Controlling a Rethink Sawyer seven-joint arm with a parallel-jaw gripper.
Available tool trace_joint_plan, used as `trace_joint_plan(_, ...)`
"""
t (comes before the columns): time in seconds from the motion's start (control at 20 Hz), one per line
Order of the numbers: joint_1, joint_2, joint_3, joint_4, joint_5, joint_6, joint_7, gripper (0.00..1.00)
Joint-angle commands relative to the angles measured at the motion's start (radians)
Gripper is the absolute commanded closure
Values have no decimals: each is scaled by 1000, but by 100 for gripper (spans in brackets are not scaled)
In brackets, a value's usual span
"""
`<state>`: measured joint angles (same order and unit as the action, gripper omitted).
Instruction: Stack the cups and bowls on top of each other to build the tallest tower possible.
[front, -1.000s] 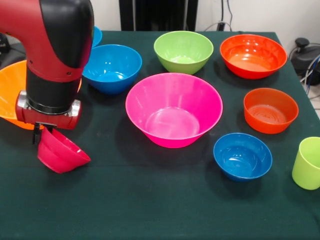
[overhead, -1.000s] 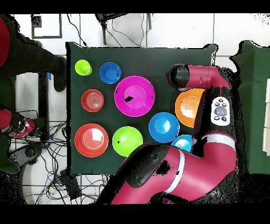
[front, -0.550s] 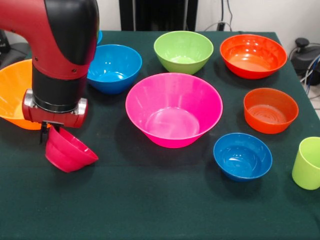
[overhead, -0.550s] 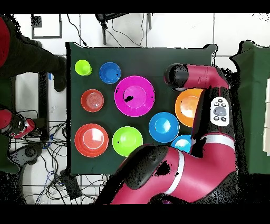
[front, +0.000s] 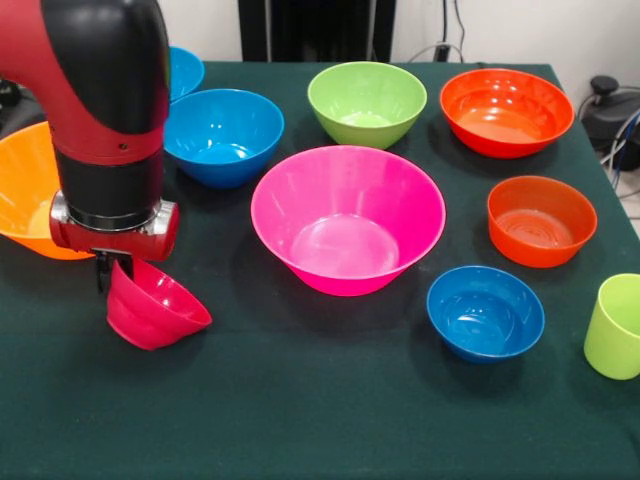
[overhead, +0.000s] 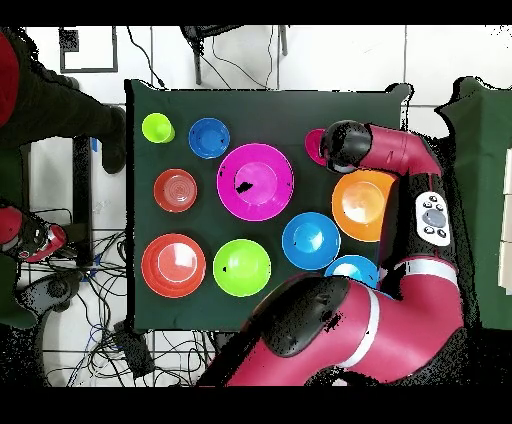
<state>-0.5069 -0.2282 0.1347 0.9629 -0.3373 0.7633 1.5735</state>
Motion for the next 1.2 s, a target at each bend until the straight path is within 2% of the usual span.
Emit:
trace_joint_plan(0.05, -20, 50, 138, 50, 25, 157, -199, 100)
trace_joint_plan(0.4, -45, 82, 180, -13, 50, 312, -252, 100)
trace_joint_plan(0.65, -52, 125, 222, -78, 94, 429, -245, 100)
trace_joint_plan(0.8, -56, 150, 245, -97, 120, 439, -229, 100)
trace_joint_plan(1.2, -92, 124, 271, 19, 172, 391, -195, 100)
